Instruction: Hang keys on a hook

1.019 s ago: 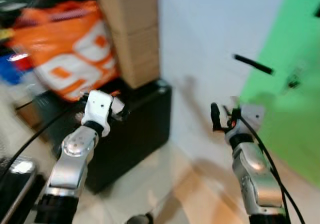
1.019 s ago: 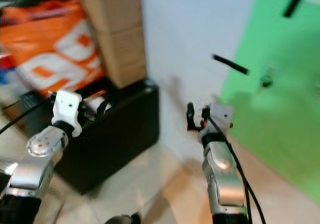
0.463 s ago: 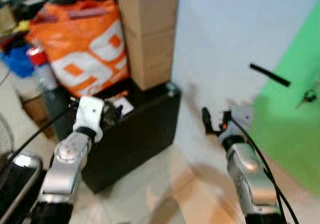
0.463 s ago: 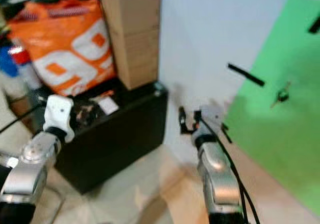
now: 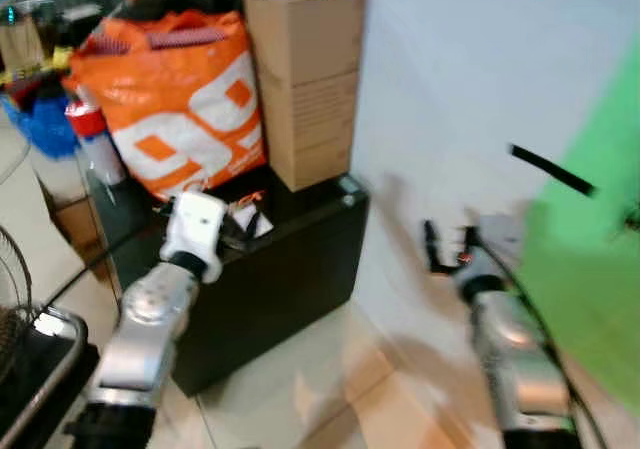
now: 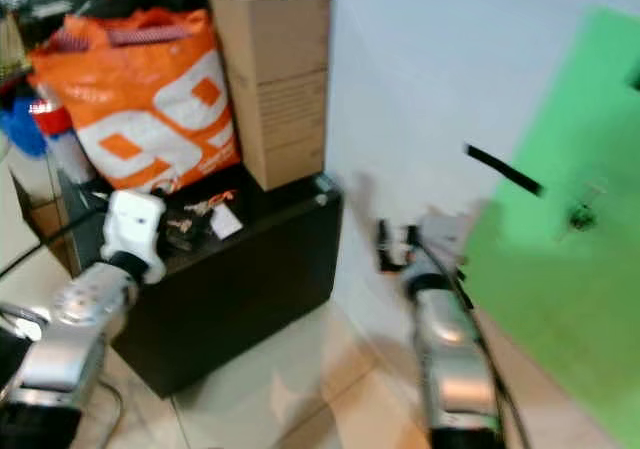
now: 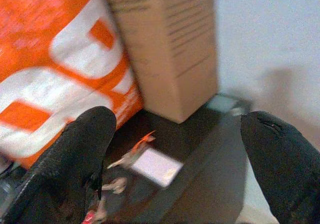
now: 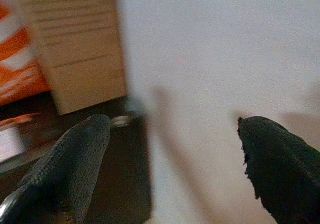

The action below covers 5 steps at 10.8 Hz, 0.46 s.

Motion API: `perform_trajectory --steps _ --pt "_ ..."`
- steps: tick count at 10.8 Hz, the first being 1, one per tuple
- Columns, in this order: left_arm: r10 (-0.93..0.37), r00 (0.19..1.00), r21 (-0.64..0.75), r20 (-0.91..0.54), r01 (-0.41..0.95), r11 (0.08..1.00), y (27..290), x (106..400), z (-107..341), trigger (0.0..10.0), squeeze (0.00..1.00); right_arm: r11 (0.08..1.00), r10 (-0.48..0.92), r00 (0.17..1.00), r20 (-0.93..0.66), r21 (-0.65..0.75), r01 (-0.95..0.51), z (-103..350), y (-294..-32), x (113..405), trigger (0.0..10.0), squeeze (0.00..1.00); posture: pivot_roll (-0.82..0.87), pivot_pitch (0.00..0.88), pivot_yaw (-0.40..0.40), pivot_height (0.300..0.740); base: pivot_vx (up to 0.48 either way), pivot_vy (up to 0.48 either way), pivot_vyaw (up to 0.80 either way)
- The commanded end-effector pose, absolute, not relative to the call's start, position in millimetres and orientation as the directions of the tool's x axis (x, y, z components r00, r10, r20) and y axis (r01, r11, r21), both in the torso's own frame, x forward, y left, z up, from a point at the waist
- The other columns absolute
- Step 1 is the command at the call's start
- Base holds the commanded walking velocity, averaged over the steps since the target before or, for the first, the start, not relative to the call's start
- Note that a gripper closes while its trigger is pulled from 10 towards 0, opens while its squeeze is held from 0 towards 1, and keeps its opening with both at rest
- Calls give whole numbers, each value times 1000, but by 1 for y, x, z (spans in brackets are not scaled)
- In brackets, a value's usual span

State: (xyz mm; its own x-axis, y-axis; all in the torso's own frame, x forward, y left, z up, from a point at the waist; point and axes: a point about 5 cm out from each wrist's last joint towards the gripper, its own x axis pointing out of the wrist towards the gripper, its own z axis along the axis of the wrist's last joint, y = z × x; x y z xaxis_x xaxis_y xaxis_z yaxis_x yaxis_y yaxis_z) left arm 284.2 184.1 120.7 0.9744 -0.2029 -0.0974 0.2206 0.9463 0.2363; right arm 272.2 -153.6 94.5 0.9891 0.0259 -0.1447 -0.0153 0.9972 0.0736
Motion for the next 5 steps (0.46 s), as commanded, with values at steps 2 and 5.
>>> perform_trajectory --steps 2,5 --pt "-208 974 239 -86 223 945 181 285 123 10000 0 998 14 989 -146 64 -4 96 -159 273 10000 1000 1 0 -10 740 319 0 0" --pt "-207 975 240 -86 222 945 180 284 123 10000 0 998 23 989 -148 56 -15 95 -159 273 10000 1000 7 0 -16 740 316 0 0"
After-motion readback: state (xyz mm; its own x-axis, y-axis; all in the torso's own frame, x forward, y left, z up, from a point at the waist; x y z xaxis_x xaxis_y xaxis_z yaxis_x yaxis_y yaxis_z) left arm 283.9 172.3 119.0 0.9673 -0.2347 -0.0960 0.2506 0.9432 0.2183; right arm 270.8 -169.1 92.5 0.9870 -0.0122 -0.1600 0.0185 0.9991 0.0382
